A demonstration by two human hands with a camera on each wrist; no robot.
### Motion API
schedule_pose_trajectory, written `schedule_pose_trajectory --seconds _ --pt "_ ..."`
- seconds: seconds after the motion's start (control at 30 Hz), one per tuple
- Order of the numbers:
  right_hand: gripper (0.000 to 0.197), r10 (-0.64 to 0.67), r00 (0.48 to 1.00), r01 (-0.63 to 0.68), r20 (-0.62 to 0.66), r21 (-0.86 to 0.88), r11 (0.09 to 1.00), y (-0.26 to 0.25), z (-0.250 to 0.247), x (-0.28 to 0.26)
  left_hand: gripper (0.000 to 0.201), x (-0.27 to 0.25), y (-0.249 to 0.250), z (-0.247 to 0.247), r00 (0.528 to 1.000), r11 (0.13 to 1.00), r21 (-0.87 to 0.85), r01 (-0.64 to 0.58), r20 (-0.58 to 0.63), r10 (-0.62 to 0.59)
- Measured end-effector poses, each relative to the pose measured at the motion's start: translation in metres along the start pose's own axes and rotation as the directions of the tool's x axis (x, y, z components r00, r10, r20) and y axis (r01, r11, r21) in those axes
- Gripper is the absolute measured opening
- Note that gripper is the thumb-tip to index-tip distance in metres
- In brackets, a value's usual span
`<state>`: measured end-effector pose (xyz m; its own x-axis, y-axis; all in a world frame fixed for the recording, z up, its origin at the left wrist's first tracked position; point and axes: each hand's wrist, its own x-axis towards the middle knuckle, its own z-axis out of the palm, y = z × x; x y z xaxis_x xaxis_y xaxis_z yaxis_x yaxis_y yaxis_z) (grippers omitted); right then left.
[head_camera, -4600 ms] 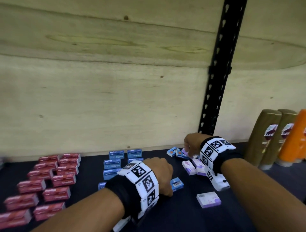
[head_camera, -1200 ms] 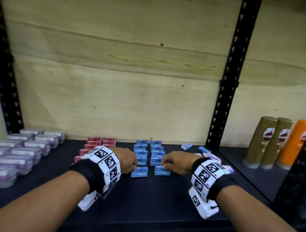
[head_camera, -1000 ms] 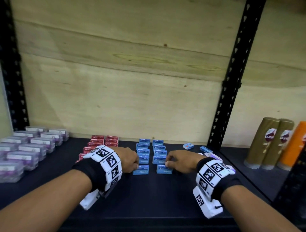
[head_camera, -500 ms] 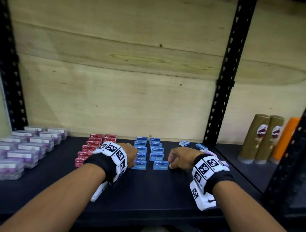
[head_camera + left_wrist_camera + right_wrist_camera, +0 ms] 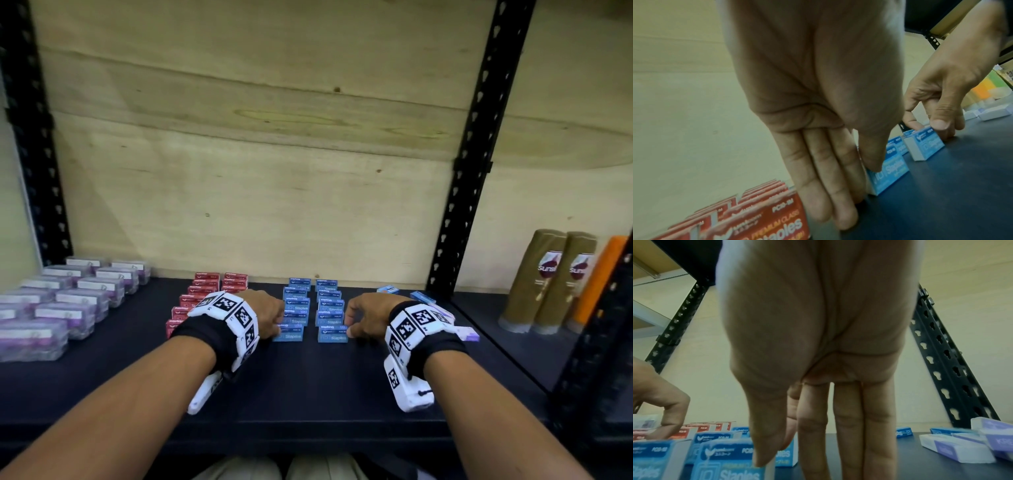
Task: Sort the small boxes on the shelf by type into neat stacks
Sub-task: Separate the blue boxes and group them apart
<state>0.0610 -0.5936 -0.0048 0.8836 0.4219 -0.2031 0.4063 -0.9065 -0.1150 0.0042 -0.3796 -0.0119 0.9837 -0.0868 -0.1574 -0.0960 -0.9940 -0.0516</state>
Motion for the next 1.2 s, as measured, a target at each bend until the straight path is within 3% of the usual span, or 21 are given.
schedule_pose_trajectory --seconds 0.53,0.63,0.77,0.83,0.97,1.2 --pt "0.029 0.012 0.999 -0.012 0.030 0.025 1.000 0.002 -0.004 0.000 0.037 0.007 0.002 0.003 1.000 1.000 0.019 -0.022 0.018 0.022" --pt "0.035 0.000 0.997 -0.004 0.071 0.059 0.998 0.006 -0.004 0.001 0.048 -0.001 0.008 -0.005 0.996 1.000 0.005 -0.007 0.094 0.007" --pt "0.040 0.010 0.975 -0.061 0.221 0.228 0.972 0.028 -0.010 0.008 0.041 -0.003 0.020 -0.029 0.995 1.000 0.024 0.003 0.104 -0.005" --pt "0.033 0.009 0.972 -0.081 0.233 0.304 0.949 0.047 -0.021 0.014 0.035 0.009 0.025 -0.045 0.997 0.999 0.026 -0.025 0.079 0.023" --pt "0.023 0.085 0.989 -0.119 0.122 0.306 0.945 0.094 -0.045 0.031 0.024 0.049 0.045 -0.072 0.990 0.993 -0.001 -0.120 0.074 0.120" --pt "0.016 0.272 0.962 -0.273 0.011 0.012 0.962 0.165 -0.066 0.075 0.028 0.147 0.081 -0.085 0.964 0.964 0.007 -0.266 0.025 0.266"
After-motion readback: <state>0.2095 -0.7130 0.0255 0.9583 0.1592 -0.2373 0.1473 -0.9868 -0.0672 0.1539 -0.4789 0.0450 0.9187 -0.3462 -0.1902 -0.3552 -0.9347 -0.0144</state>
